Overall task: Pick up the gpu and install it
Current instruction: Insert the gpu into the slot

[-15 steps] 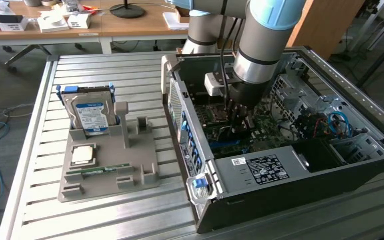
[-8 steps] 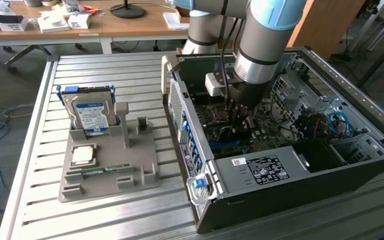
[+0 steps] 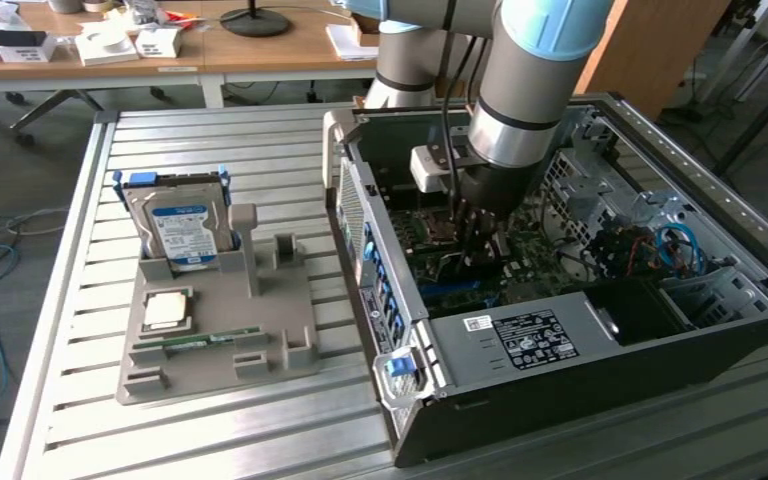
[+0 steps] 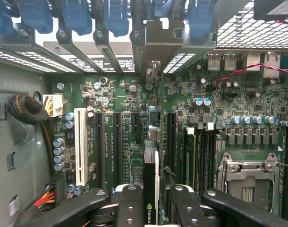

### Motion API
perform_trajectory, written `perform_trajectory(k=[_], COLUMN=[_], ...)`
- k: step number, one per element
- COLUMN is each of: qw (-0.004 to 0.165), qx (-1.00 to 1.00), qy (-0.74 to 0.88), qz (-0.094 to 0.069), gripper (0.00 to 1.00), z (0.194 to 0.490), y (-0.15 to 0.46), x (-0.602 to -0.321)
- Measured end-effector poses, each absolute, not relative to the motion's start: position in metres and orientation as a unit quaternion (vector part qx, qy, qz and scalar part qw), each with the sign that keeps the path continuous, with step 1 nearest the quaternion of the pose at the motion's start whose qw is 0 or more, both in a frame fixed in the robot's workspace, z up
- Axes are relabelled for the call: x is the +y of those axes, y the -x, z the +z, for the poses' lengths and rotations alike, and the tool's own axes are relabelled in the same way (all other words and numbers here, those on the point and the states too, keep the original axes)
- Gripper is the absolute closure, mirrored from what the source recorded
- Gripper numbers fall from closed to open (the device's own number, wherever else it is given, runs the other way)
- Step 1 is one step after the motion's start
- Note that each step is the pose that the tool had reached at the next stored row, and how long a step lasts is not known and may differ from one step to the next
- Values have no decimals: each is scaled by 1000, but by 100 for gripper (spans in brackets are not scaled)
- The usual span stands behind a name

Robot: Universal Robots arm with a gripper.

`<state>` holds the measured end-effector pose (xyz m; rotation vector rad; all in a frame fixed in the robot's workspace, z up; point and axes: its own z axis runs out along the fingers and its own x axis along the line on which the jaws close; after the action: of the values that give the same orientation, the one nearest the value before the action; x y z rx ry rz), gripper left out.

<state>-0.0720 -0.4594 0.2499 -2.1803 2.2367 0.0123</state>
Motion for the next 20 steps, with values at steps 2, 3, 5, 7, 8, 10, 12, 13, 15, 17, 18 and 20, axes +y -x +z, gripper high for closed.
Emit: perform_trajectory(k=[2, 3, 5, 7, 8, 10, 12, 13, 15, 17, 18, 20], qw=[9, 9, 9, 9, 9, 9, 9, 9, 10, 11, 12, 12], qx=[716, 716, 716, 716, 716, 716, 716, 716, 716, 716, 716, 716], qy=[698, 698, 698, 698, 698, 698, 698, 698, 698, 698, 698, 698], qz=[4, 4, 4, 4, 4, 4, 4, 4, 3, 2, 1, 1], gripper=[74, 74, 74, 74, 74, 74, 74, 74, 74, 74, 74, 74], z=[250, 250, 250, 250, 250, 250, 250, 250, 250, 250, 250, 250], y=[72, 72, 72, 72, 72, 72, 72, 72, 72, 72, 72, 72], x=[-459, -459, -459, -459, -459, -459, -459, -459, -459, -459, -459, -459])
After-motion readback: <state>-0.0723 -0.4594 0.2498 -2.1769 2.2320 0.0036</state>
